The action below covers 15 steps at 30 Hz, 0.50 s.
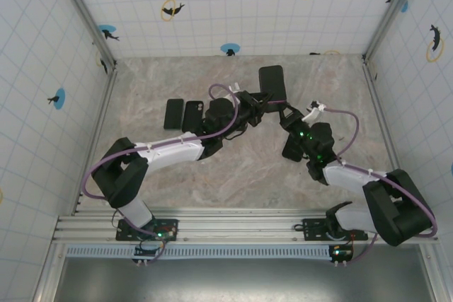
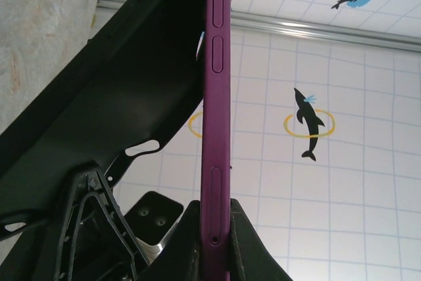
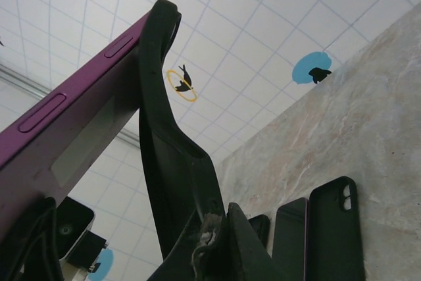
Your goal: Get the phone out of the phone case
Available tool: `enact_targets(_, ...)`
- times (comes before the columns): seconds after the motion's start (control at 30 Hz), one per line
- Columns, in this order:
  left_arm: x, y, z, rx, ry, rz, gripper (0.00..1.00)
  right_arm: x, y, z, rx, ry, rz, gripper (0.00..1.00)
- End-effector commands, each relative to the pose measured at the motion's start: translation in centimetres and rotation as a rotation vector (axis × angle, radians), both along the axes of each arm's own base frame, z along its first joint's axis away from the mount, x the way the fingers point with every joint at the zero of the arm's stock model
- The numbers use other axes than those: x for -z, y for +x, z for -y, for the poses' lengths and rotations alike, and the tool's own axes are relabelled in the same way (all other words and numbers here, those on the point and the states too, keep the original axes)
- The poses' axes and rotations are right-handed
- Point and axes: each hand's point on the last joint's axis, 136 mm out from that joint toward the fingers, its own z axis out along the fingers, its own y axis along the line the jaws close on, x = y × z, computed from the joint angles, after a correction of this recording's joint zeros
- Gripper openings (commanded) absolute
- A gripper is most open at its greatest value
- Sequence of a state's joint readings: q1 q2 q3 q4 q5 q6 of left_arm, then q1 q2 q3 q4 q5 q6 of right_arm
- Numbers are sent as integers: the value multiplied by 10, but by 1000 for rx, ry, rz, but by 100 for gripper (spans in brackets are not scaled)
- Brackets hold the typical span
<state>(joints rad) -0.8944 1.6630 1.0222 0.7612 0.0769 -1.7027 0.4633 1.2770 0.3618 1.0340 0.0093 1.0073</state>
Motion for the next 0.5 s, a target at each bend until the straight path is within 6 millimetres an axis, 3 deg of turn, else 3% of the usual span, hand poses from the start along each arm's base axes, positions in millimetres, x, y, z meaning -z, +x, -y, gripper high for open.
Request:
enact_targets(0.0, -65, -13, -3, 33, -119, 114, 0, 0, 14, 10, 83, -35, -1, 0)
enact_targets(0.1, -64, -13, 6, 63, -145, 105, 0, -9, 15, -10, 43, -51, 20, 0)
enact_targets(0.27, -68, -14, 23, 106, -148, 107, 0, -16, 18, -18, 52, -43, 24, 0)
enact_targets(0.47, -56, -15, 15, 99, -130, 94, 0, 0, 18, -5, 113, -59, -33, 0)
